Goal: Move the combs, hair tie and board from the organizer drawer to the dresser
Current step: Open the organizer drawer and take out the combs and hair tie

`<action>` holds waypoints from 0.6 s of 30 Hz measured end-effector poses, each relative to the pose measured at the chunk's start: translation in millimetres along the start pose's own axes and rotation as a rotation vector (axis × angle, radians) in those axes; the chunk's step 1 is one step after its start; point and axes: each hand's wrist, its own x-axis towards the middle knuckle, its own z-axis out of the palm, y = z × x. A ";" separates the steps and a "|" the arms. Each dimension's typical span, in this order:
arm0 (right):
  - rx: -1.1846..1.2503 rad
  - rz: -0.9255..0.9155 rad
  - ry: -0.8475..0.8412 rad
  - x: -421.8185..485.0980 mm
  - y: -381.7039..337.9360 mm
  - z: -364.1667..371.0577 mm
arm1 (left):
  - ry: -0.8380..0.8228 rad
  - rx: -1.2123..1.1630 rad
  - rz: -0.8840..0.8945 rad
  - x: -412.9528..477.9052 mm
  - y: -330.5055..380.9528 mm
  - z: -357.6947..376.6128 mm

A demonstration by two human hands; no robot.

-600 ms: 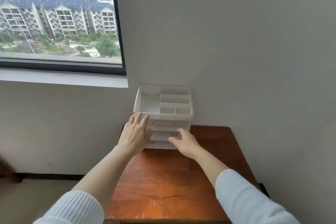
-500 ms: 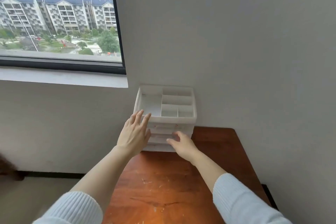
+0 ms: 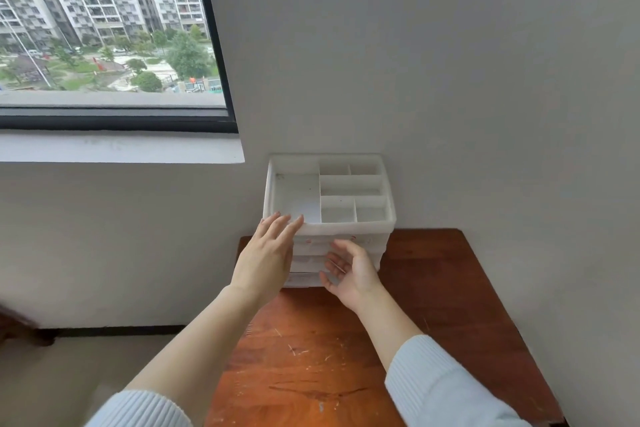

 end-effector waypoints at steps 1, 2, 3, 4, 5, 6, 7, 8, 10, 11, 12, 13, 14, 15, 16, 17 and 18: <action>0.004 0.006 0.001 -1.9 0.6 1.0 | 0.003 -0.038 -0.022 0.5 0.4 -1.0; -0.002 0.010 0.006 -4.2 0.9 1.1 | 0.011 -0.077 -0.046 1.5 1.0 -2.1; -0.016 0.010 0.013 -6.4 1.5 0.4 | 0.014 -0.101 -0.065 2.8 1.2 -2.9; -0.035 0.008 0.024 -9.0 2.4 -1.0 | 0.016 -0.116 -0.075 3.7 0.9 -3.2; -0.051 0.004 0.039 -11.4 3.7 -3.0 | 0.012 -0.124 -0.080 4.4 0.4 -3.3; -0.060 0.000 0.059 -14.2 5.3 -5.5 | 0.006 -0.132 -0.087 4.5 -0.1 -3.4; -0.064 -0.001 0.081 -17.2 7.2 -8.3 | -0.001 -0.139 -0.091 4.1 -0.6 -3.4; -0.074 0.002 0.102 -20.8 9.0 -10.9 | -0.006 -0.145 -0.092 3.8 -0.7 -3.3; -0.116 0.016 0.126 -28.8 12.5 -16.3 | -0.007 -0.153 -0.093 3.0 -0.4 -2.7; -0.139 0.024 0.131 -33.1 14.1 -18.7 | -0.008 -0.157 -0.095 2.6 -0.2 -2.4; -0.159 0.031 0.138 -37.9 15.5 -20.9 | -0.009 -0.159 -0.096 2.3 -0.2 -1.7; -0.173 0.038 0.146 -42.4 17.0 -23.5 | -0.013 -0.159 -0.097 2.1 -0.4 -1.0; -0.183 0.046 0.156 -46.6 18.7 -26.0 | -0.020 -0.158 -0.100 1.9 -1.0 -0.6; -0.192 0.052 0.166 -50.2 20.5 -28.6 | -0.027 -0.156 -0.104 2.0 -1.6 0.0; -0.201 0.058 0.172 -53.6 22.2 -30.8 | -0.032 -0.152 -0.106 2.1 -2.3 0.5; -0.211 0.064 0.175 -56.0 24.6 -33.1 | -0.036 -0.148 -0.107 2.3 -2.6 1.0; -0.225 0.066 0.179 -58.2 26.7 -34.8 | -0.039 -0.146 -0.106 2.5 -2.7 1.3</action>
